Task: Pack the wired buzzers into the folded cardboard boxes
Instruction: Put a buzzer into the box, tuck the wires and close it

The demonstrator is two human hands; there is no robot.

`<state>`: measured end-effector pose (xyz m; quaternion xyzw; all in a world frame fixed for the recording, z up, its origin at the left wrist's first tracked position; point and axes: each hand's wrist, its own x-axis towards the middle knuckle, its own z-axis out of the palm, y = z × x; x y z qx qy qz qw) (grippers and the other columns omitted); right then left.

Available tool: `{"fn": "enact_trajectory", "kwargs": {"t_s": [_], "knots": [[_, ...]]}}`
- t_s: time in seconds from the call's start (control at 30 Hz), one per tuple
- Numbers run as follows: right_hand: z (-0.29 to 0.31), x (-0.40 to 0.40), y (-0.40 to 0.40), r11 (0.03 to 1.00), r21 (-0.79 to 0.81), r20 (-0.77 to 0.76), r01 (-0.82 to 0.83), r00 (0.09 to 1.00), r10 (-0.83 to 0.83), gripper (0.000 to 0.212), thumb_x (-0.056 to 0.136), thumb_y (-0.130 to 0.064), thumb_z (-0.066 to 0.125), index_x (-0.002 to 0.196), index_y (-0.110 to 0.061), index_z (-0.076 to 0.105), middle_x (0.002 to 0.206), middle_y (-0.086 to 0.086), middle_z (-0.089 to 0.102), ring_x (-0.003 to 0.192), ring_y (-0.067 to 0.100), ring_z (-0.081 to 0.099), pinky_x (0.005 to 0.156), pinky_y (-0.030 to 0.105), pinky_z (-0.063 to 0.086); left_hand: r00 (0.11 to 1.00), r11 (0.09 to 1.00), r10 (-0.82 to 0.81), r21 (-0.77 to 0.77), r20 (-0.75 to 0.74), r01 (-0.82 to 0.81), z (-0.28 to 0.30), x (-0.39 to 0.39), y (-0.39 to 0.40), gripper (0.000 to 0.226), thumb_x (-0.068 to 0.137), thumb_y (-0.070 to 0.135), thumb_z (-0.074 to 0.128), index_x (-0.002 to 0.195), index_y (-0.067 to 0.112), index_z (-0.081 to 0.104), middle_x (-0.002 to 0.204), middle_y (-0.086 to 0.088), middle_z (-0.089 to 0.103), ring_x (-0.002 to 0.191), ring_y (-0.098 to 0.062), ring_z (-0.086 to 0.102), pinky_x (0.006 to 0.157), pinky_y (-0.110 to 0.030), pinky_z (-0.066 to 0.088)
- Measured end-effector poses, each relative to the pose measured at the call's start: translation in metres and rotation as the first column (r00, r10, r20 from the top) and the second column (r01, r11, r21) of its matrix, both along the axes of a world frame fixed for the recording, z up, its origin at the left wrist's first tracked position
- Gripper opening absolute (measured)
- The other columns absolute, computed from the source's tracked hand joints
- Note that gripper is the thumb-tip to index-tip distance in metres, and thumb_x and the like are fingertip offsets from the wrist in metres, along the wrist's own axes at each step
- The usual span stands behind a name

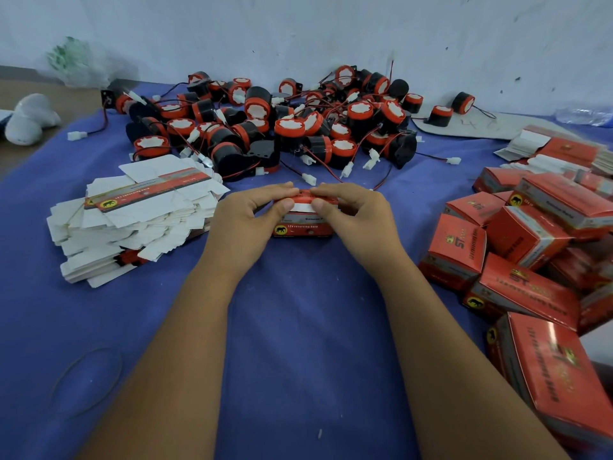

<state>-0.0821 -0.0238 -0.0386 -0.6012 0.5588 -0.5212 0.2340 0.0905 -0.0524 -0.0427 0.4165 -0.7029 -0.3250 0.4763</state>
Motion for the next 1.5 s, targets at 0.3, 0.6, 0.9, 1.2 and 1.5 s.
{"fn": "enact_trajectory", "kwargs": {"t_s": [0.3,0.6,0.9,1.2,1.5], "knots": [[-0.003,0.002,-0.002,0.997,-0.050,-0.141,0.059,0.988,-0.065,0.025,0.088,-0.023,0.071,0.113,-0.019,0.072,0.116,-0.008,0.062,0.110,0.002,0.053,0.094,0.015,0.044,0.999,1.000,-0.014,0.001,-0.032,0.014,0.000,0.000,-0.001,0.025,0.091,0.013,0.068,0.107,0.033,0.069,0.120,0.012,0.067,0.119,-0.001,0.058,0.103,-0.026,0.047],[-0.003,0.003,0.003,0.960,-0.273,-0.464,0.065,0.865,-0.191,0.021,0.079,-0.025,0.076,0.094,-0.011,0.076,0.085,-0.003,0.056,0.083,0.017,0.052,0.075,0.034,0.045,0.996,1.000,0.000,0.007,0.089,0.000,-0.003,0.003,0.003,0.037,0.082,0.019,0.078,0.115,0.031,0.070,0.133,0.015,0.060,0.125,0.005,0.050,0.108,-0.025,0.041],[0.000,0.008,0.007,0.949,-0.301,-0.639,0.097,0.718,-0.276,0.012,0.078,-0.018,0.075,0.085,-0.008,0.072,0.091,0.005,0.061,0.091,0.027,0.053,0.081,0.035,0.037,0.986,0.998,0.067,0.005,0.153,-0.068,-0.004,-0.002,0.001,0.041,0.082,0.002,0.074,0.117,0.023,0.070,0.133,0.009,0.060,0.133,-0.009,0.046,0.112,-0.025,0.032],[0.002,0.020,0.010,0.902,-0.405,-0.625,0.150,0.675,-0.393,0.025,0.087,-0.019,0.062,0.064,-0.008,0.060,0.071,0.004,0.051,0.071,0.024,0.047,0.074,0.035,0.036,0.986,0.999,0.047,0.000,0.160,-0.048,0.002,-0.004,0.009,0.031,0.085,0.003,0.071,0.108,0.023,0.075,0.133,0.011,0.059,0.120,0.001,0.050,0.092,0.001,0.034],[0.017,0.056,0.017,0.684,-0.708,-0.364,0.176,0.738,-0.568,0.029,0.082,-0.002,0.046,0.097,-0.004,0.071,0.095,0.014,0.064,0.078,0.029,0.057,0.067,0.038,0.042,0.775,0.728,-0.080,0.495,-0.626,0.475,0.019,-0.026,0.021,0.049,0.107,0.033,0.027,0.151,0.013,0.034,0.126,-0.008,0.065,0.098,-0.007,0.068,0.070,-0.021,0.057]]}}
